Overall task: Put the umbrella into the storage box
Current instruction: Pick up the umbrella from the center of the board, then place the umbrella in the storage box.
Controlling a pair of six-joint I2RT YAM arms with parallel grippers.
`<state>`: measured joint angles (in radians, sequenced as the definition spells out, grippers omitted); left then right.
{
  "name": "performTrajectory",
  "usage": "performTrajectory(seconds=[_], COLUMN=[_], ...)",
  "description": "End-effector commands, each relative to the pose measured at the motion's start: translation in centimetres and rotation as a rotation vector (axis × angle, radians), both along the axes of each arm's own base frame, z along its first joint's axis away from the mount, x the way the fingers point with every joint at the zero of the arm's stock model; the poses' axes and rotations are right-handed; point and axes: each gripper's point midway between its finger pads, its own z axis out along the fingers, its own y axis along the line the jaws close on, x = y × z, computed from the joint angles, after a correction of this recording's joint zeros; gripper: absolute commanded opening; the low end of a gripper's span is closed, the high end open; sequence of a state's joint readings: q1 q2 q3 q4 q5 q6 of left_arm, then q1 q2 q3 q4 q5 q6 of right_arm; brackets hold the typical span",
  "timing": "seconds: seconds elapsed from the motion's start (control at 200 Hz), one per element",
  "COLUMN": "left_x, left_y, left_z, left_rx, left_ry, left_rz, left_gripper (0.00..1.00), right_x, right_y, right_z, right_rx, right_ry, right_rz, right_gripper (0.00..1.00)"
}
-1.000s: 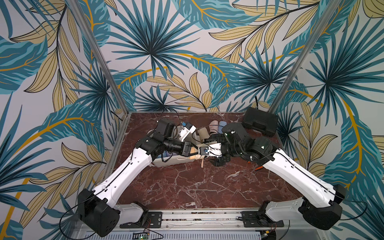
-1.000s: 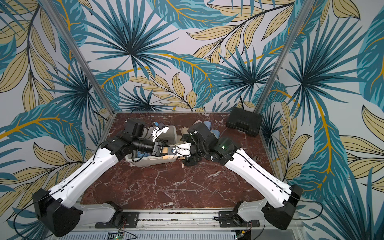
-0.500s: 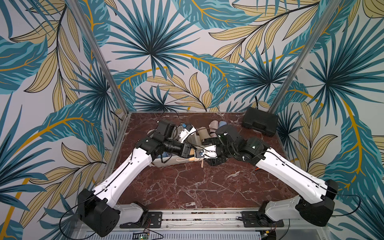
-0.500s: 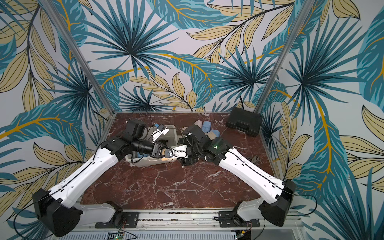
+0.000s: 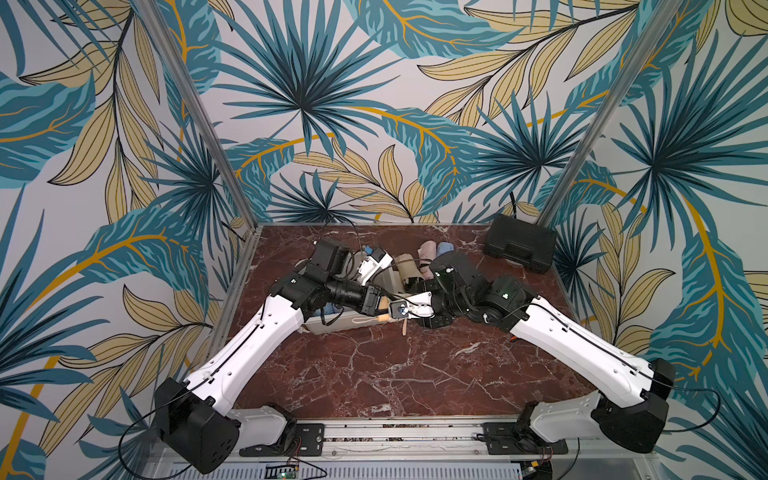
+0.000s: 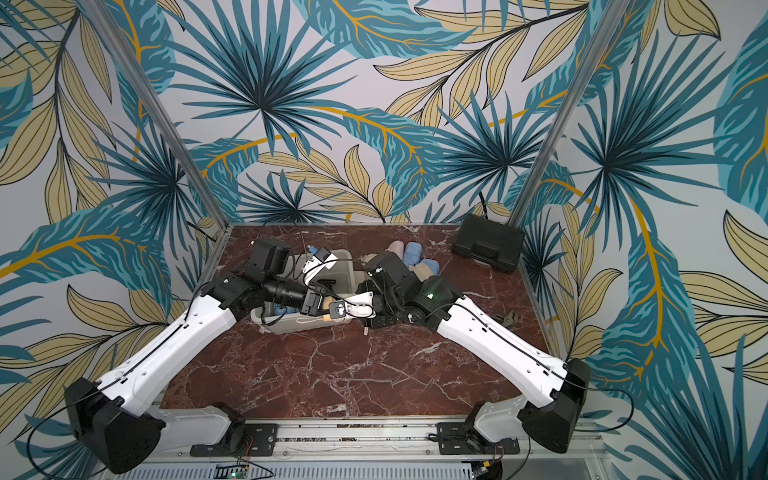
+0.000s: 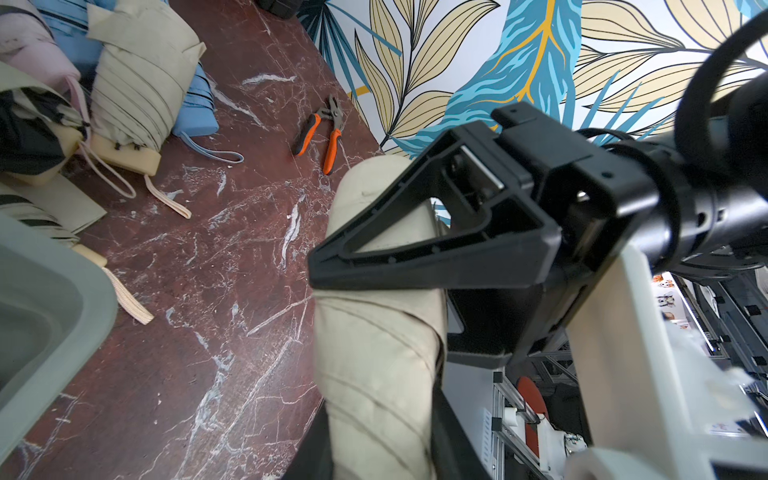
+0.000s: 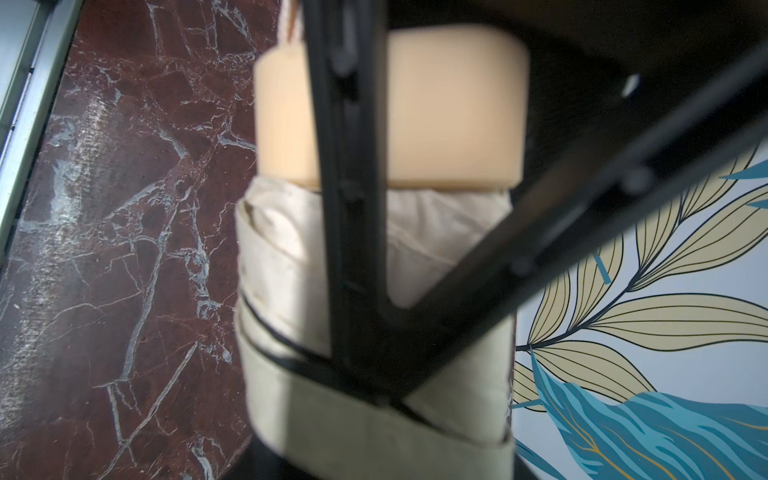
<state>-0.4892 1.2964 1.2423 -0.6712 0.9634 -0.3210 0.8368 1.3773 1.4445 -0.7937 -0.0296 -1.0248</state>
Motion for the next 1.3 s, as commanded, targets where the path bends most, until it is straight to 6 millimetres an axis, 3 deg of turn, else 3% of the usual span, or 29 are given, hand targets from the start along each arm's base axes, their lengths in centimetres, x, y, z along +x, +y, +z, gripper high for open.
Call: performTrajectory(seconds=[0.0, 0.11, 0.24, 0.441, 0.611, 0.746, 0.911, 1.012, 1.297], left_x=[-0.4, 0.6, 2.3, 5.3, 7.6, 7.9, 7.9, 8.0, 8.4], left_y=[-0.3, 0.4, 2.1, 6.7, 13.7, 20.1, 24.8, 26.9, 27.8], left_z=[3.3, 2.8, 1.9, 1.4, 0.8, 0.1, -0.6, -1.6, -3.7], left_rx=[-0.082, -0.036, 0.043, 0.137, 0.271, 0.377, 0.384, 0.391, 0.347], left_ry=[-0.088, -0.126, -0.184, -0.261, -0.283, -0.256, -0.154, -0.082, -0.015], left_rz=[-0.044, 0.033, 0.186, 0.503, 0.9, 1.202, 1.358, 1.412, 1.413], left_gripper=[0.53, 0.85, 1.0, 1.0, 1.0, 1.0, 1.0, 1.0, 0.99], right_x=[0.2, -0.1, -0.4, -1.3, -1.7, -0.9, 1.1, 2.7, 7.0], right_y=[-0.2, -0.5, -1.0, -1.7, -1.8, 0.5, 4.2, 5.9, 10.6], right_z=[0.7, 0.7, 0.5, 0.0, -0.1, 1.9, 3.4, 3.4, 0.3], right_rx=[0.038, 0.053, 0.075, 0.124, 0.182, 0.407, 0.655, 0.706, 0.759], right_ry=[-0.022, -0.015, -0.01, 0.025, 0.061, 0.163, 0.355, 0.456, 0.674], right_rz=[-0.03, -0.042, -0.07, -0.109, -0.151, -0.259, -0.507, -0.685, -1.048], right_gripper=[0.43, 0.39, 0.38, 0.37, 0.37, 0.33, 0.25, 0.18, 0.19])
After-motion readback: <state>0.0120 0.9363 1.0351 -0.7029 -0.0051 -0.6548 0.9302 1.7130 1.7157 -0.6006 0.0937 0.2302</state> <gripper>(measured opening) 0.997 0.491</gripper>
